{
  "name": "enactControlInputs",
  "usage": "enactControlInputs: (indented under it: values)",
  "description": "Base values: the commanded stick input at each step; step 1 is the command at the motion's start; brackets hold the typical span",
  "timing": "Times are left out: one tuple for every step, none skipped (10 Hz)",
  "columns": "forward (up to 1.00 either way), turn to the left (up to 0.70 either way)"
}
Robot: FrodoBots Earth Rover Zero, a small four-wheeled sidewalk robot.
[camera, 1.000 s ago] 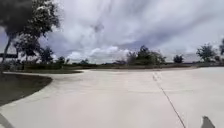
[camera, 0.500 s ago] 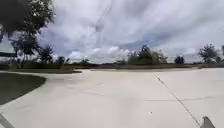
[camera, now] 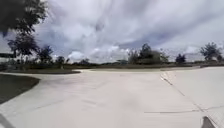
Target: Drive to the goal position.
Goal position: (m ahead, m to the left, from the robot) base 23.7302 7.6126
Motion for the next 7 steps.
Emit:
enactControlInputs:
  values:
    - [0.85, 0.0]
    - [0.85, 0.0]
    - [0.85, 0.0]
    - [0.85, 0.0]
    - [0.85, 0.0]
    - [0.85, 0.0]
    - [0.85, 0.0]
